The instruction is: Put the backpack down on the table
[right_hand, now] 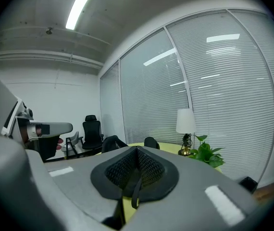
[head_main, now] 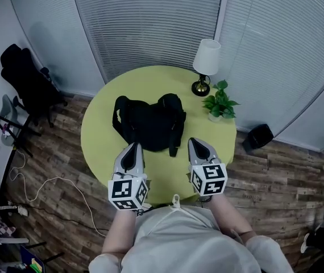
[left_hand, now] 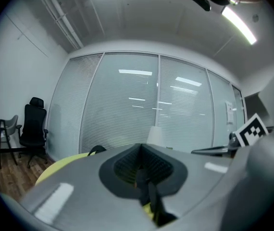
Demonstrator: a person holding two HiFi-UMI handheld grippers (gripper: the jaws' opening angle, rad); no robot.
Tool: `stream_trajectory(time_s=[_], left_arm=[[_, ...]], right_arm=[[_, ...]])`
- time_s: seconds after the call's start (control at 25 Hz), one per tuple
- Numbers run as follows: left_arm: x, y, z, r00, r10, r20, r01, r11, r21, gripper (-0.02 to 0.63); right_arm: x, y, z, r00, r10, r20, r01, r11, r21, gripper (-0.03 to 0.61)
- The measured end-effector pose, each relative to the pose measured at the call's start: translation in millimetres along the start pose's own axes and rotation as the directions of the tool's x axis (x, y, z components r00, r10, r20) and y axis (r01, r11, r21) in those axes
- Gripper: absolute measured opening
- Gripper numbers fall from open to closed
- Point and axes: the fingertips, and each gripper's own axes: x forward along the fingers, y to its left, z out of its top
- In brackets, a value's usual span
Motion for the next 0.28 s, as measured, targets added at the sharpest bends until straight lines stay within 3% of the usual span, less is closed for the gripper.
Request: stream_trajectory(time_s=[0.28], left_arm=[[10.9, 0.6, -2.0, 1.000, -0.004, -0.012, 0.004, 1.000, 0.000, 0.005]], right_arm=[[5.8, -1.6, 8.8, 1.000, 0.010, 0.010, -0.010, 1.000, -0.013, -0.003]])
